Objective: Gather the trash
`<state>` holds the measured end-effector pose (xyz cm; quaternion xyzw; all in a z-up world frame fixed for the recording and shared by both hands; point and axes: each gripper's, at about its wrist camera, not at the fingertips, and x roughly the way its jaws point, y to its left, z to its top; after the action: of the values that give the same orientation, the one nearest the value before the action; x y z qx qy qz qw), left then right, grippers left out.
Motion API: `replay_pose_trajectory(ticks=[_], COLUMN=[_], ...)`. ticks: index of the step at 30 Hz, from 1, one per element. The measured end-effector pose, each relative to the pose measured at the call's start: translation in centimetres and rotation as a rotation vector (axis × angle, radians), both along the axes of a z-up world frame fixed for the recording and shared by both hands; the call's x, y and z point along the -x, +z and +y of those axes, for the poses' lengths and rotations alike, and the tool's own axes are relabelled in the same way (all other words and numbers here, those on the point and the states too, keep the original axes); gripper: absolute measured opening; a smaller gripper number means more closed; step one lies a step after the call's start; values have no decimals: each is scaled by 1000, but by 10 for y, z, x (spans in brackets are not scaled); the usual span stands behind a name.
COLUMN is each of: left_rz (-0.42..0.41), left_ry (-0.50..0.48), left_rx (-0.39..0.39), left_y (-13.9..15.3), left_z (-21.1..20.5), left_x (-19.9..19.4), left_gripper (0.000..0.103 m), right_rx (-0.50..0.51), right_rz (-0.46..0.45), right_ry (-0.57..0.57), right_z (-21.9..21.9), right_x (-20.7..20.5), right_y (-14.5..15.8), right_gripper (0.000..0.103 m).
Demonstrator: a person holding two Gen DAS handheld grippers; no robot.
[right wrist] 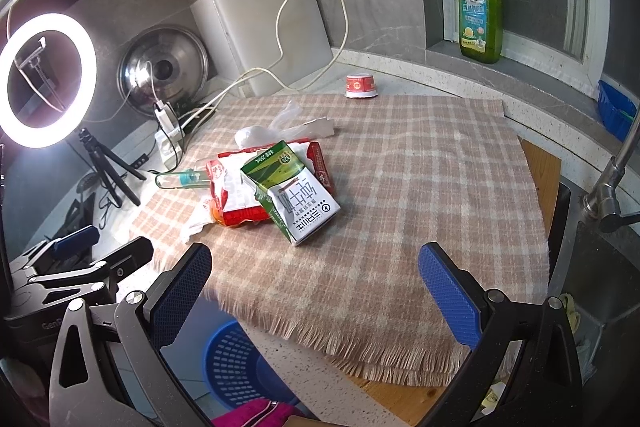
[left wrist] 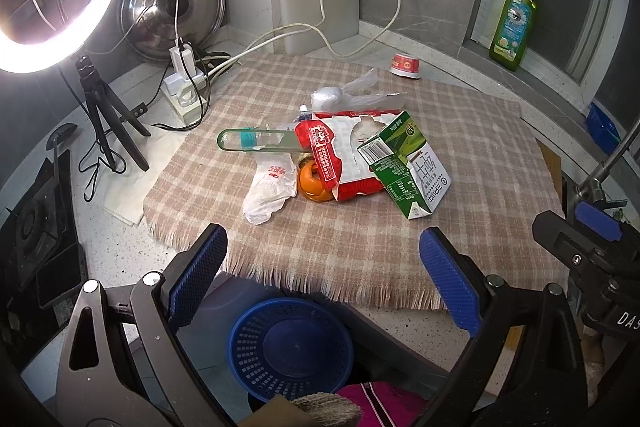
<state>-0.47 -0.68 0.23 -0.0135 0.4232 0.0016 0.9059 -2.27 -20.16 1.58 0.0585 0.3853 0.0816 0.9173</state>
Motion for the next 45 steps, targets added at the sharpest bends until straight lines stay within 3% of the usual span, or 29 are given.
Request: replay_pose_trajectory(ticks=[25,35,45], left_rz=[5,21,76], left_ry=[1,14,28], left_rx=[4,5,9], left_y=[0,-15,-33], left_z=[-2,-3,26], left_x=[1,7,-12], left_gripper=[99,99,99], right_rx=[-14,-23,-38], right_rz=[17,27,42], right_ry=[-6,0,62], right_z=[-2,-2,-1], right_x=[2,-1,-19], right_y=[-3,-6,-21], right_gripper=[102,102,102])
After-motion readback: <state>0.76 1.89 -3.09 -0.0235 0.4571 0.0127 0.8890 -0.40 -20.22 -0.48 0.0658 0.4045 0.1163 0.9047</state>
